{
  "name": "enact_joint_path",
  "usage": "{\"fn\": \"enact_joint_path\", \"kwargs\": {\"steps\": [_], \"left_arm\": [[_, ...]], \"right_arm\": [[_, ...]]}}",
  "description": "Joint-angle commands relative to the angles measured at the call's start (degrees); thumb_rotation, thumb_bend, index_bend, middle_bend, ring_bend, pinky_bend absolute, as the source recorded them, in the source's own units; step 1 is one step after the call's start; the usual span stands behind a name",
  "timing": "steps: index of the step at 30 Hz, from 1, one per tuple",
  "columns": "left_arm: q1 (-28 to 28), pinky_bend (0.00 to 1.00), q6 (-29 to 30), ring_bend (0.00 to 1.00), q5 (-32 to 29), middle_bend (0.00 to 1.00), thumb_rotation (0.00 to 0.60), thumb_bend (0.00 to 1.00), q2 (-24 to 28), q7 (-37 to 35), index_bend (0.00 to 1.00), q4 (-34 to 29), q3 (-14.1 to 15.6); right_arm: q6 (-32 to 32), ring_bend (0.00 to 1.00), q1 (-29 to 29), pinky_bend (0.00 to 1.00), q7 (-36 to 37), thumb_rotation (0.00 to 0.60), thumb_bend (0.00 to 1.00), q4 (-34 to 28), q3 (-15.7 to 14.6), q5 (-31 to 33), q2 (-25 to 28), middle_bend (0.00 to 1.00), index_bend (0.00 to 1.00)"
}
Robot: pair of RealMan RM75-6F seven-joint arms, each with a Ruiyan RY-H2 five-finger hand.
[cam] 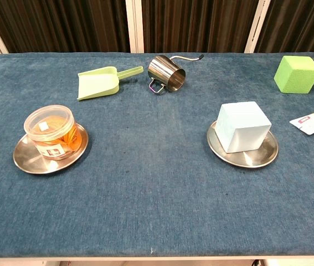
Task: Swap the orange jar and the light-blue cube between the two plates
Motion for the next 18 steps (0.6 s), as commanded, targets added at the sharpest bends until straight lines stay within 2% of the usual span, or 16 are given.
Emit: {"fn": "enact_joint_path", "kwargs": {"steps": [1, 8, 11, 13, 18], "left_arm": [[-0.05, 0.09, 0.00, 0.00, 0.15, 0.00, 0.600, 0.08, -0.10, 0.04, 0.00, 0.02, 0.01], [-3.25, 0.09, -1.02, 0.00, 3.46, 0.00, 0.600, 0.08, -1.99, -3.74, 0.00, 0.00, -0.92], [-7.07, 0.16, -4.82, 0.00, 3.65, 0.00, 0.600, 0.10, -2.96, -3.49, 0.00, -3.05, -2.83], [-10.10, 0.18, -8.78, 0.00, 2.41, 0.00, 0.600, 0.13, -3.73, -0.65, 0.00, -6.63, -4.81], [-16.48, 0.11, -18.89, 0.00, -4.23, 0.00, 0.600, 0.12, -8.07, 10.10, 0.00, -13.06, -9.52]], "right_arm": [[-0.18, 0.00, 0.06, 0.00, -0.09, 0.552, 0.18, -0.05, -0.04, 0.00, 0.00, 0.00, 0.00], [-0.29, 0.00, 0.00, 0.00, -0.61, 0.552, 0.18, -0.34, 0.21, 0.55, -0.10, 0.00, 0.00], [-1.29, 0.00, 0.32, 0.00, -1.36, 0.552, 0.18, -0.67, 0.25, 0.92, -0.27, 0.00, 0.00], [-1.93, 0.00, 0.61, 0.00, -1.72, 0.552, 0.18, -1.05, 0.24, 0.98, -0.24, 0.00, 0.00], [-2.48, 0.00, 0.87, 0.00, -1.04, 0.552, 0.18, -1.55, 0.39, 1.62, 0.21, 0.00, 0.00]]}}
